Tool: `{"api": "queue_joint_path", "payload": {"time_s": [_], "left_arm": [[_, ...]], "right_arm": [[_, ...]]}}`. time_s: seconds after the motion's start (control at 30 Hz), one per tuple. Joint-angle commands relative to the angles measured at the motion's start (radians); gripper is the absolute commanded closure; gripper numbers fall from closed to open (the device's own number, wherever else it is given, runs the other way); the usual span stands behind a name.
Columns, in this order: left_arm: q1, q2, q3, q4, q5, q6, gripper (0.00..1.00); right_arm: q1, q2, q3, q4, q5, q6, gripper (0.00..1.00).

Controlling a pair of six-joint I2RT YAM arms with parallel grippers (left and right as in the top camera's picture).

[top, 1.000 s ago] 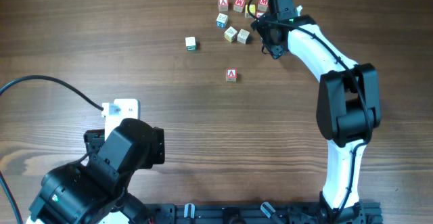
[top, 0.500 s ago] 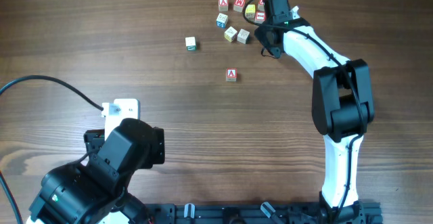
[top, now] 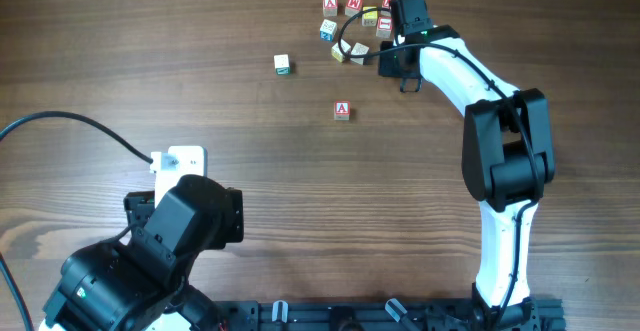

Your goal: Form a tower

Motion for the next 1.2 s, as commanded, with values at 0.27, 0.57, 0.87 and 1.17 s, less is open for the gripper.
{"api": "queue_joint_path", "payload": {"time_s": [0.27,0.57,0.87,1.17], "left_arm": [[0.002,-0.002,0.002,0.002,-0.002,0.008,0.0],[0.002,-0.002,0.002,0.002,-0.002,0.008,0.0],[0.002,-0.002,0.002,0.002,-0.002,0.008,0.0],[0.002,-0.002,0.002,0.002,-0.002,0.008,0.0]], "right_arm": [[0.007,-0.184,0.019,-0.111,-0.184,-0.433,0.66],[0.007,-0.233,-0.014,-0.353,-0.405,-0.565,0.35],[0.041,-0.231,-0.03,-0.334,-0.398,-0.143,0.25],[0.131,-0.206,-0.174,-0.248,-0.192,-0.255,0.25]]}}
